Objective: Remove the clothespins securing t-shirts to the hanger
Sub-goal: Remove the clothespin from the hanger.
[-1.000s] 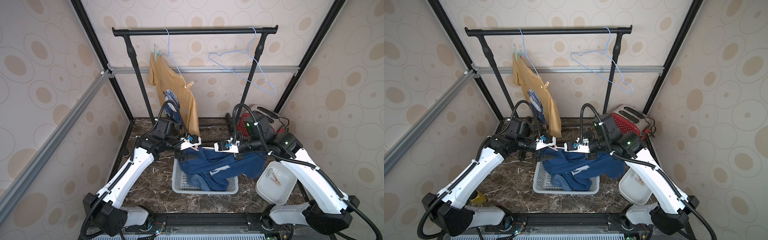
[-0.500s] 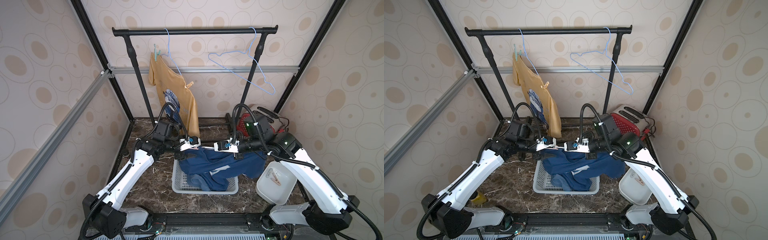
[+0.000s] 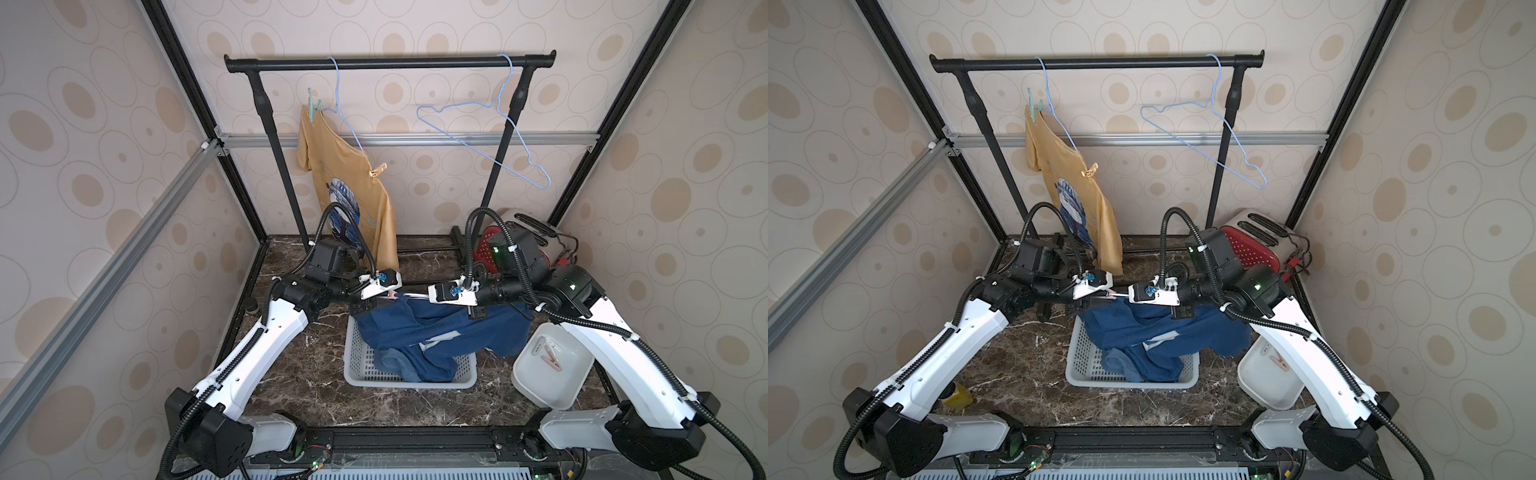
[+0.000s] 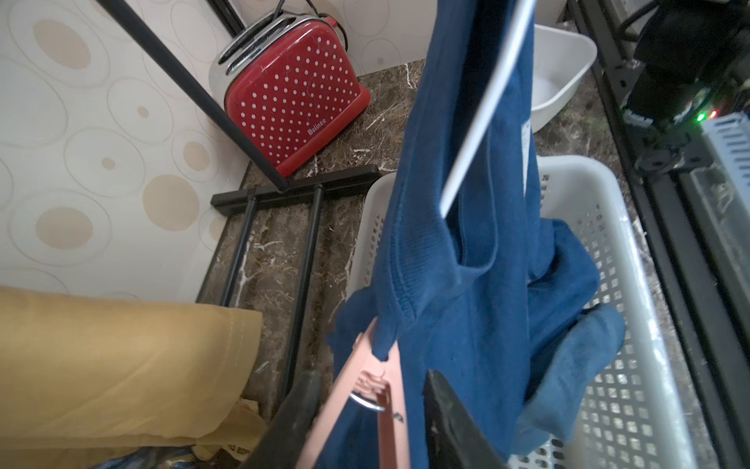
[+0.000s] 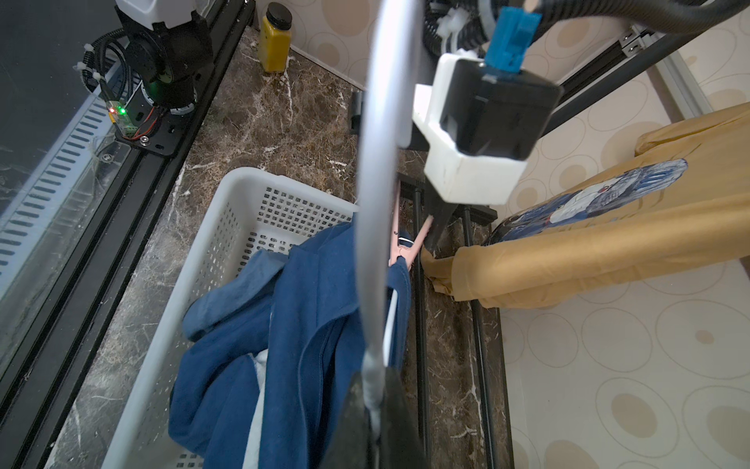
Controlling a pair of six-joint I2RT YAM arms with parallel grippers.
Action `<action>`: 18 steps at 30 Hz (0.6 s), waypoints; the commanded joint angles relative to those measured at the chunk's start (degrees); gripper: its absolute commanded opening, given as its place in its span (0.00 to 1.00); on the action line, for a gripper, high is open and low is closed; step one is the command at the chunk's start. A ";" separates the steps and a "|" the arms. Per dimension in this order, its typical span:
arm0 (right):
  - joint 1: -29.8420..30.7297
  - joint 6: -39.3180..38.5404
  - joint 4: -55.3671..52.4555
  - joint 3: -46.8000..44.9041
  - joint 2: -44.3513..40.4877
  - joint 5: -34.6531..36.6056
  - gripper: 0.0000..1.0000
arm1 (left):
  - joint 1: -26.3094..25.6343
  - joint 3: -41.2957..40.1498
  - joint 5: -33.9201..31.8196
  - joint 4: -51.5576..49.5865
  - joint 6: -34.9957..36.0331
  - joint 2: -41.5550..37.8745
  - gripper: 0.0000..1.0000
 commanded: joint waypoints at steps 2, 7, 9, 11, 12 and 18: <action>0.16 -0.96 0.63 -0.43 -1.30 -0.39 0.00 | 0.38 0.80 -0.64 -0.89 0.67 -0.65 0.35; 0.18 -0.93 0.65 -0.51 -1.35 -0.28 0.00 | 0.32 1.36 -1.03 -1.39 0.46 -0.76 0.29; 0.13 -1.00 0.61 -0.68 -1.40 -0.25 0.00 | 0.37 1.97 -1.22 -2.10 0.33 -0.63 0.26; 0.19 -1.00 0.75 -0.94 -1.53 -0.08 0.00 | 0.42 2.72 -1.23 -2.99 0.05 -0.36 0.24; 0.13 -1.04 0.78 -1.11 -1.57 0.00 0.00 | 0.45 3.19 -1.16 -3.63 0.07 -0.19 0.21; 0.13 -1.26 0.78 -1.53 -1.92 0.42 0.00 | 0.54 3.98 -2.01 -4.83 0.04 -0.82 0.19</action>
